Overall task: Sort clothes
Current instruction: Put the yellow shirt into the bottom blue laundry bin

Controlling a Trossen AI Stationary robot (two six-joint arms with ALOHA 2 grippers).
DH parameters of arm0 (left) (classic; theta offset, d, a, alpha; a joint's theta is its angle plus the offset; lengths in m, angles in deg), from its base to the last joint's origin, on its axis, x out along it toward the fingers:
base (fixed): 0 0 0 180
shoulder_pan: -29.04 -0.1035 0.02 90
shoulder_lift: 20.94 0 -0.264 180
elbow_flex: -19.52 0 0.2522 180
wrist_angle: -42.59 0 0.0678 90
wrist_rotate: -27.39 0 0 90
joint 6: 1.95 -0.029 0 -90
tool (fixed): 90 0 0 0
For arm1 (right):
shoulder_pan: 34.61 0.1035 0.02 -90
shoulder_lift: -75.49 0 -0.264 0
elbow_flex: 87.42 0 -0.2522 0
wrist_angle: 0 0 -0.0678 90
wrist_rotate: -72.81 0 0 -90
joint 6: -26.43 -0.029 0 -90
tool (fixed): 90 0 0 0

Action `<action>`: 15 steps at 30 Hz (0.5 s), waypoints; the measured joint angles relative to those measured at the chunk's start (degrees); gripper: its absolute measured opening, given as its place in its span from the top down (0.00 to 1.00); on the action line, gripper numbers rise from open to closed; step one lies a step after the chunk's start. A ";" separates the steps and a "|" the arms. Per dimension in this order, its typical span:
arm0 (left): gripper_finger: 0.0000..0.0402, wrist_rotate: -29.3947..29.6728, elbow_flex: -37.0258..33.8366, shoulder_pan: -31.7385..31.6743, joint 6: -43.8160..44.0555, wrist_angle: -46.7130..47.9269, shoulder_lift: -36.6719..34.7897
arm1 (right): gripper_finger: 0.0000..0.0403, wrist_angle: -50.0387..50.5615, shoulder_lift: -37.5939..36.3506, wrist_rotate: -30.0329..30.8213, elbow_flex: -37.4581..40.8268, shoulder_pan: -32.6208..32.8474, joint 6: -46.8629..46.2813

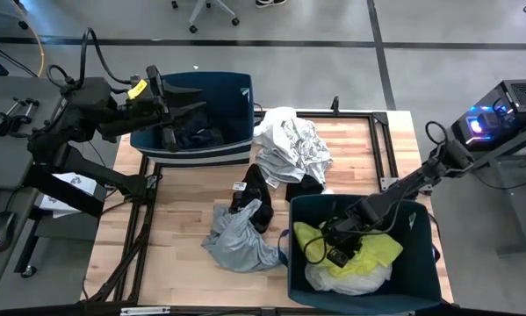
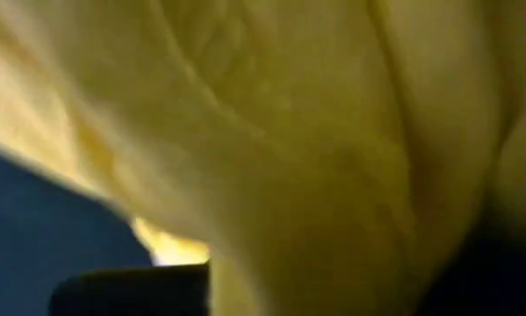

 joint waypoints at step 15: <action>0.69 -0.03 0.00 0.00 2.62 3.19 0.02 | 0.49 2.97 -2.54 -4.24 -3.99 -0.27 -2.07</action>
